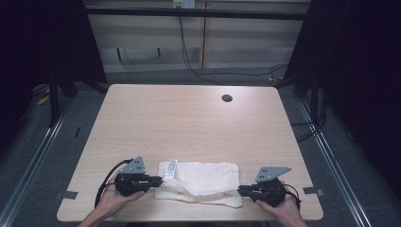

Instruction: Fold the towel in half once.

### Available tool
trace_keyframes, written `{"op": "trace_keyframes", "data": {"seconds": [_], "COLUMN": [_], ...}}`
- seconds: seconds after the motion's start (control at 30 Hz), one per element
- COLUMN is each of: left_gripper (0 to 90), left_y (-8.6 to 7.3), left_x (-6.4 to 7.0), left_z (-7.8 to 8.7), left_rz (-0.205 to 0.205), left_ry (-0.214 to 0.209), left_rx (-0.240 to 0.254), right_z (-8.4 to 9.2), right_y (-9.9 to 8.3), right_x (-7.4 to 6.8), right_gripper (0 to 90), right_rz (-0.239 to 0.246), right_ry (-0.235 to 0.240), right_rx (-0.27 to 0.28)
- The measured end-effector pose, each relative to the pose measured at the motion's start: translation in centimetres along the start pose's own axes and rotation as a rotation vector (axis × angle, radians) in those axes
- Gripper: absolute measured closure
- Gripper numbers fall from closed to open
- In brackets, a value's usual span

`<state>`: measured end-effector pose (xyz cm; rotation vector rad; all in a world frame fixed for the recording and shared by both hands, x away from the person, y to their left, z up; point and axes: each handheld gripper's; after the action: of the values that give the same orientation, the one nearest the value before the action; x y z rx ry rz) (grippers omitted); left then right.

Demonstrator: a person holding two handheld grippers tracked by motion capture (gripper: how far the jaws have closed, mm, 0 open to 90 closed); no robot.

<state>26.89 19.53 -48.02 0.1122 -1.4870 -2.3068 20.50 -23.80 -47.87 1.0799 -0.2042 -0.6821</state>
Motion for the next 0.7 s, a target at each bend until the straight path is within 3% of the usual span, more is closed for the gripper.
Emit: {"op": "trace_keyframes", "data": {"seconds": [0.13, 0.33, 0.53, 0.7], "left_gripper": [80.9, 78.5, 75.9, 75.1], "left_y": [-0.3, -0.4, -0.2, -0.1], "left_x": [0.4, 0.6, 0.5, -0.2], "left_z": [0.0, 1.1, 2.2, 2.1], "left_rz": [-0.005, 0.017, 0.033, 0.054], "left_ry": [-0.004, -0.001, 0.019, 0.042], "left_rx": [-0.021, 0.013, 0.054, 0.070], "right_z": [-0.3, -0.2, -0.5, -1.6], "right_y": [-0.3, 0.0, 0.3, 1.1], "right_x": [-0.1, -0.1, 0.5, 2.0], "right_gripper": [78.3, 75.4, 68.7, 64.8], "right_rz": [0.005, 0.002, -0.001, -0.012], "right_ry": [-0.008, -0.007, -0.050, -0.104], "right_rx": [-0.026, 0.001, 0.013, 0.021]}}
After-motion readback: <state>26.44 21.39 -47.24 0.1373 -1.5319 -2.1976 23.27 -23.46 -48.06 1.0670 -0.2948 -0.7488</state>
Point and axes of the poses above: each handheld gripper's, and its own axes: z roughly backward along the jaws, y roughly out of its top, x roughly to its right, and after that the axes turned 15 degrees about x, right-handed
